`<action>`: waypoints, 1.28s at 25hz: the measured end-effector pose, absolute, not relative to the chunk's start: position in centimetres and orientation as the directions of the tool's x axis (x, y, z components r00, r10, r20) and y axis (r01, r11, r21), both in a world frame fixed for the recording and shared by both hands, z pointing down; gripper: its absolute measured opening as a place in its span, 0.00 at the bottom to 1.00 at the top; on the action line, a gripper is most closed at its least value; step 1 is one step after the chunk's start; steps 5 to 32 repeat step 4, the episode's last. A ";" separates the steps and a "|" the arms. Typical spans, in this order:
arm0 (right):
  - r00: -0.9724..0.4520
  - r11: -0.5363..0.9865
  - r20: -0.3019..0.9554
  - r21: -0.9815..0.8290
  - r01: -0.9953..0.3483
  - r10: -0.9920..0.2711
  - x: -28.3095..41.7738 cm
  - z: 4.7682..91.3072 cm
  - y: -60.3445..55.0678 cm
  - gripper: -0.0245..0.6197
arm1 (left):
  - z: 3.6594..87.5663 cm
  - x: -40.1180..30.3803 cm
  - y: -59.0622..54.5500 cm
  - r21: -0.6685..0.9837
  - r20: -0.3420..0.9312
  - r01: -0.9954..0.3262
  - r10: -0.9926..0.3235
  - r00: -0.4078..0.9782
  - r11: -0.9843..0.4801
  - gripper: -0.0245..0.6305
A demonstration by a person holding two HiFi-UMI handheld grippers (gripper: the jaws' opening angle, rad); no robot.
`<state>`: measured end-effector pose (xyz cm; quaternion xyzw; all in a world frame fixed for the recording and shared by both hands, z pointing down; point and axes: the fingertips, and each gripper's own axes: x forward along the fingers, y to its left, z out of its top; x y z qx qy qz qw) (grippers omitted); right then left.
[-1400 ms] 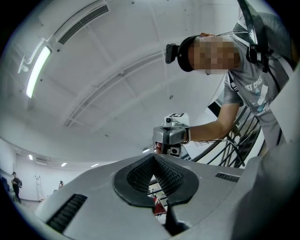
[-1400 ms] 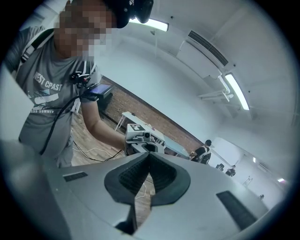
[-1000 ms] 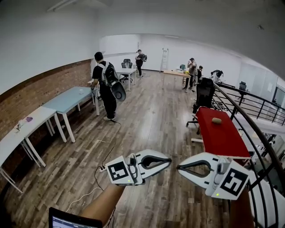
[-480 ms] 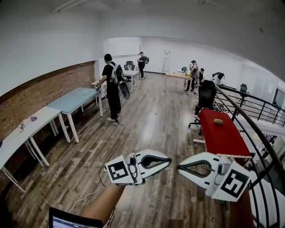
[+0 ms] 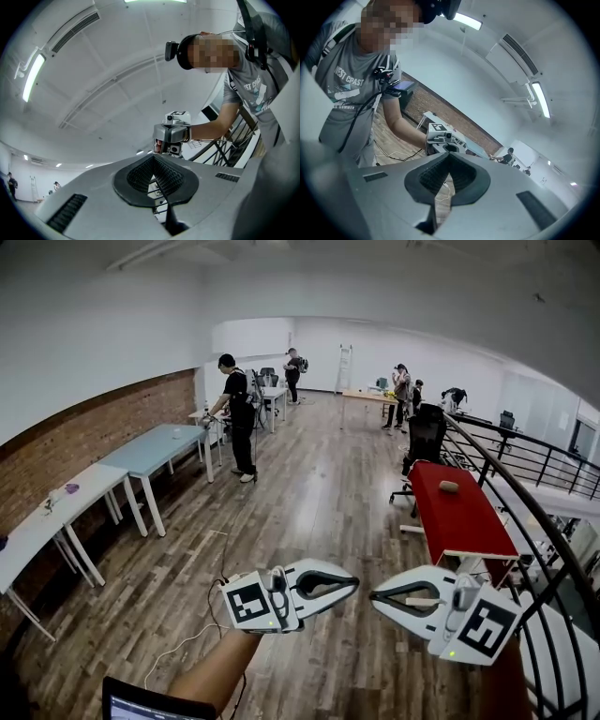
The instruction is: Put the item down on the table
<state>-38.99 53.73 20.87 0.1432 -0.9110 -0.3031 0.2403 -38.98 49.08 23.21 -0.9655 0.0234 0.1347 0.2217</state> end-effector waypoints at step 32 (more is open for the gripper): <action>-0.836 0.770 0.361 0.629 -0.110 -0.414 -37.9 20.6 56.9 0.05 | 23.1 -38.1 52.2 -0.420 -0.272 -0.103 0.018 0.962 -0.902 0.04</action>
